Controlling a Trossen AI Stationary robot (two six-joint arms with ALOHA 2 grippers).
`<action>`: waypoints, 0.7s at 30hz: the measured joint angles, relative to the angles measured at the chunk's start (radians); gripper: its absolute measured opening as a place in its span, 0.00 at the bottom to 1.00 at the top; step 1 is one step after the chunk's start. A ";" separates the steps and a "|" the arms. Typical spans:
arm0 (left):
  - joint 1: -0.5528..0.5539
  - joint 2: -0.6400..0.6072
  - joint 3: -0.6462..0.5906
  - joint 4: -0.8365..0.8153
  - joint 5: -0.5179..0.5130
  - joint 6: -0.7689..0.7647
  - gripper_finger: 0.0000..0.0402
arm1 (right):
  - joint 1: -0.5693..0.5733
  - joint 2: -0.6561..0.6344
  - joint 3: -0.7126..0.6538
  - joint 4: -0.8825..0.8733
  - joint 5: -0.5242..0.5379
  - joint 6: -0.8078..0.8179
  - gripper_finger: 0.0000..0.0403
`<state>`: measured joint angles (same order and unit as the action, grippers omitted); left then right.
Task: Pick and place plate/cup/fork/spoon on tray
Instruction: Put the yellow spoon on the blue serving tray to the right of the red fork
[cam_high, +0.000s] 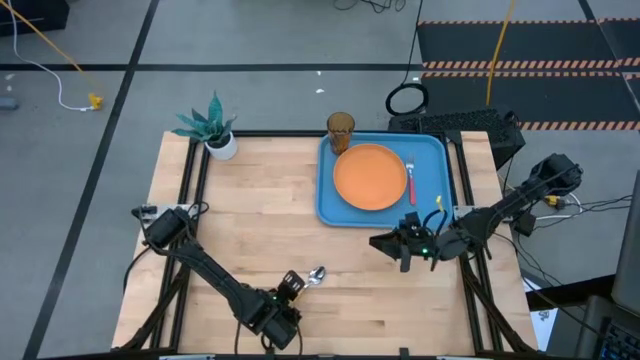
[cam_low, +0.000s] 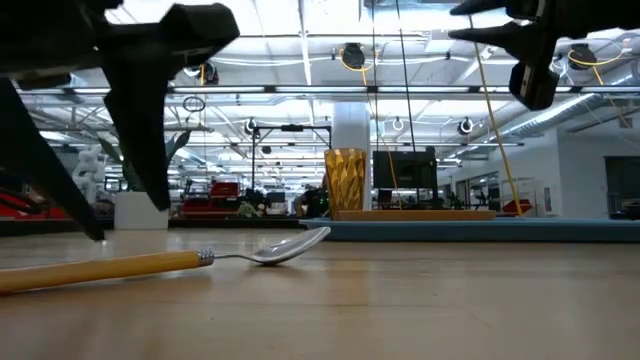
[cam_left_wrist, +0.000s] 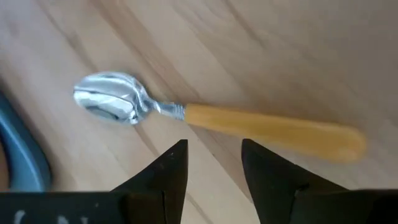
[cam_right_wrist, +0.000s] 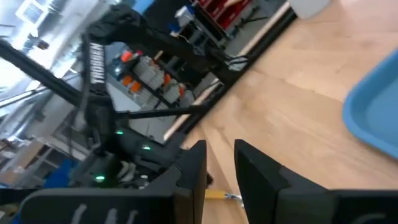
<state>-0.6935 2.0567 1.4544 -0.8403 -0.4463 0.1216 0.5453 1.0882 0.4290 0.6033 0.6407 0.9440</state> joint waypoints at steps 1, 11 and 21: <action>0.002 0.006 0.000 0.007 0.000 0.017 0.38 | 0.009 0.000 0.000 0.009 0.012 -0.006 0.19; 0.012 0.057 0.000 0.128 -0.019 0.153 0.38 | 0.060 0.000 0.037 0.013 0.044 -0.066 0.19; 0.061 0.057 0.000 0.382 -0.016 0.074 0.38 | 0.074 0.020 0.040 0.010 0.068 -0.046 0.19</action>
<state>-0.6324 2.1136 1.4544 -0.4579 -0.4618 0.1959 0.6191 1.1083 0.4686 0.6129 0.7088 0.8979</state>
